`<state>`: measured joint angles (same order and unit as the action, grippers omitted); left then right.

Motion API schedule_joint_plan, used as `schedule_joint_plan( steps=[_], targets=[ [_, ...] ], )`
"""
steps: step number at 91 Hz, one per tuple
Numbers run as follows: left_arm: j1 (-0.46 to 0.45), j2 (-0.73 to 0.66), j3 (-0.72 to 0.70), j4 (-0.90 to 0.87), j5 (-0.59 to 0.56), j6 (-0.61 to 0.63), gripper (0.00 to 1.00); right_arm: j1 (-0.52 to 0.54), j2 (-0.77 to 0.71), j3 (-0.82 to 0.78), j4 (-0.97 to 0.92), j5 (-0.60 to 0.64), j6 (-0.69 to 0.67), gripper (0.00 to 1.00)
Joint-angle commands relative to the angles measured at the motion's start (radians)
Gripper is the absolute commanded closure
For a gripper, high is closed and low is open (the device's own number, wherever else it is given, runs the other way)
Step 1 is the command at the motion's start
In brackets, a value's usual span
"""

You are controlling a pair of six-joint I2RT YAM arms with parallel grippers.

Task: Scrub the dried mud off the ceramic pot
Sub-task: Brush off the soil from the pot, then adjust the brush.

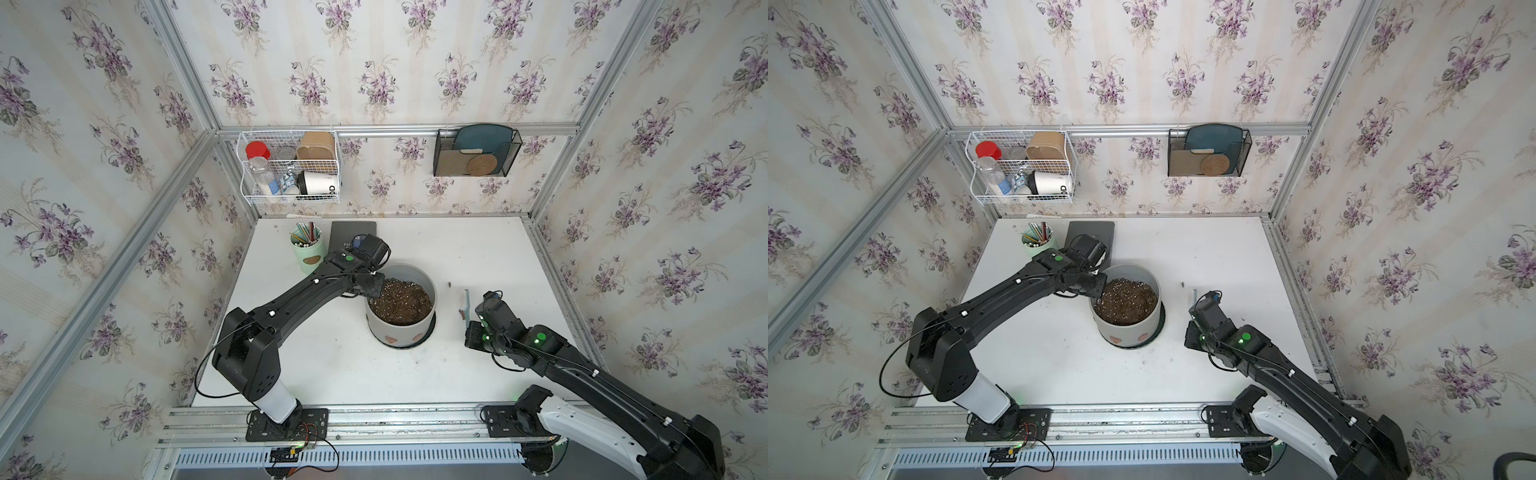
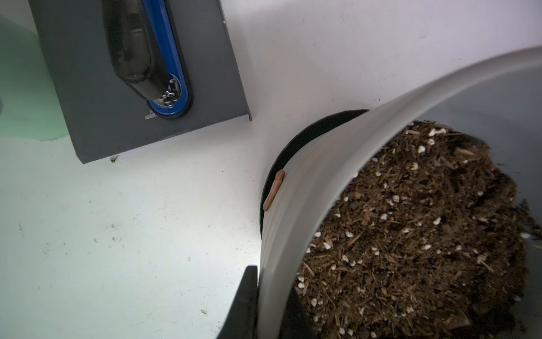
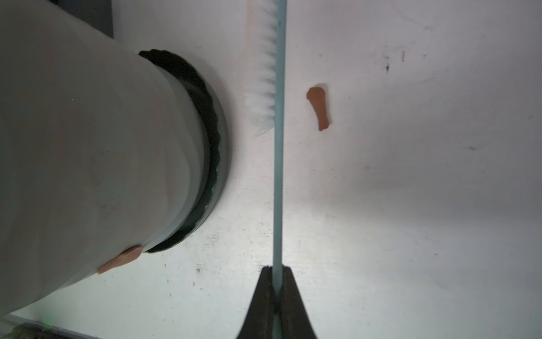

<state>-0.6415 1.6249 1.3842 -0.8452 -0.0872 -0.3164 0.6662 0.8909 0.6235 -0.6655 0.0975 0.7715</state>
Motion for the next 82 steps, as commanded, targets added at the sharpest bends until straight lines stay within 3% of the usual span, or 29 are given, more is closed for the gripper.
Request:
schedule_joint_plan(
  steps=[1, 11, 19, 30, 52, 62, 71, 82],
  targets=[
    [0.001, -0.02, -0.003, 0.044, 0.006, -0.009, 1.0, -0.021, 0.033, 0.033, -0.028, 0.033, -0.002, 1.0],
    [0.003, -0.02, -0.001, 0.044, 0.011, -0.007, 0.99, -0.022, 0.052, 0.068, -0.026, 0.024, -0.022, 1.0],
    [0.003, -0.02, 0.009, 0.049, 0.016, 0.001, 0.77, -0.02, 0.046, 0.072, 0.012, -0.037, -0.061, 1.0],
    [0.004, -0.024, 0.044, 0.052, 0.018, 0.009, 0.63, -0.018, 0.011, 0.054, 0.075, -0.137, -0.089, 1.0],
    [0.003, -0.113, 0.094, 0.085, 0.07, -0.039, 0.52, -0.011, -0.181, 0.098, 0.143, -0.12, -0.087, 1.0],
    [0.004, -0.201, 0.017, 0.229, 0.205, -0.064, 0.51, -0.012, -0.191, 0.134, 0.269, -0.235, -0.094, 1.0],
    [0.008, -0.317, -0.086, 0.441, 0.416, -0.104, 0.51, -0.012, -0.156, 0.158, 0.402, -0.399, -0.068, 1.0],
    [0.011, -0.391, -0.198, 0.735, 0.634, -0.197, 0.5, -0.012, -0.149, 0.175, 0.548, -0.513, -0.027, 1.0]
  ],
)
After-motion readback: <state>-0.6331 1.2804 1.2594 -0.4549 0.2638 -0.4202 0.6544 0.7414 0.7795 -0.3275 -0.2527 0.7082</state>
